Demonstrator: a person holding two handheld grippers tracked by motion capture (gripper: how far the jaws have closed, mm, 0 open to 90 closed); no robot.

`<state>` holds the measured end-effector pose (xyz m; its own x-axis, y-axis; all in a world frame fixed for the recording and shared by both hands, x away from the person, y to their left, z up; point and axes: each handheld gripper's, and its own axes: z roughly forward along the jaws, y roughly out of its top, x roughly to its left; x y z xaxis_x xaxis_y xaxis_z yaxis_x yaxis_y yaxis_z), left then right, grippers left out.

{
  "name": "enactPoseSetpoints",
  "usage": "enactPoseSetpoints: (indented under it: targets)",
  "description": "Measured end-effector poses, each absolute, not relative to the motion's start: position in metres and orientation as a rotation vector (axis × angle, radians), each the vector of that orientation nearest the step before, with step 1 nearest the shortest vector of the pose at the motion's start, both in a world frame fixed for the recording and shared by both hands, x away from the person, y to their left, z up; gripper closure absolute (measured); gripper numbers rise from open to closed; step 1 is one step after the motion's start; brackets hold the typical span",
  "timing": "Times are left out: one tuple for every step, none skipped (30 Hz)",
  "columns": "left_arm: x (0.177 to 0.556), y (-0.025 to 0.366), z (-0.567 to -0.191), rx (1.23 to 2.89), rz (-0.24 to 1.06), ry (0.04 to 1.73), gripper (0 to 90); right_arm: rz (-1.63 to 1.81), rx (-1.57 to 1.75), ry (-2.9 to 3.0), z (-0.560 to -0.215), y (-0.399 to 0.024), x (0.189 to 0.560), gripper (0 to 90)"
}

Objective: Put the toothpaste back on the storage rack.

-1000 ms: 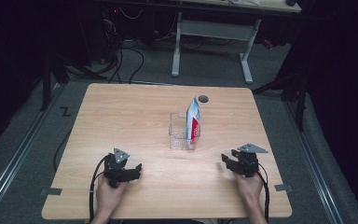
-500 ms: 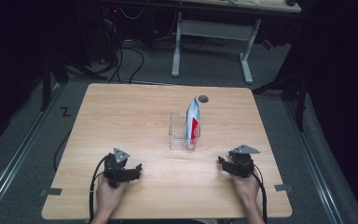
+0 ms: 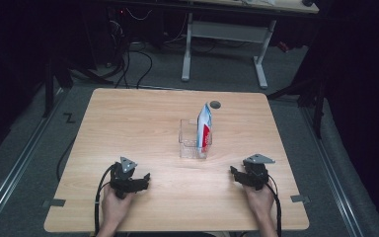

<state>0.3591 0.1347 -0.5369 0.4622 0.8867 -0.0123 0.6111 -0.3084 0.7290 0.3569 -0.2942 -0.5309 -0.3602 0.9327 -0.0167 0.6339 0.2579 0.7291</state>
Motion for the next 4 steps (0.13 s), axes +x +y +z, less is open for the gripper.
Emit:
enactPoseSetpoints:
  targets:
    - [0.3591, 0.1347, -0.5369, 2.036, 0.523, 1.242, 15.4, 0.89, 1.419, 2.087, -0.5309, -0.2942, 0.3569, 38.7]
    - [0.3591, 0.1347, -0.5369, 2.037, 0.523, 1.242, 15.4, 0.89, 1.419, 2.087, -0.5309, -0.2941, 0.3569, 38.4]
    - [0.3591, 0.1347, -0.5369, 2.037, 0.523, 1.243, 15.4, 0.89, 1.419, 2.088, -0.5309, -0.2941, 0.3569, 38.3]
    - [0.3591, 0.1347, -0.5369, 2.037, 0.523, 1.243, 15.4, 0.89, 1.418, 2.088, -0.5309, -0.2941, 0.3569, 38.2]
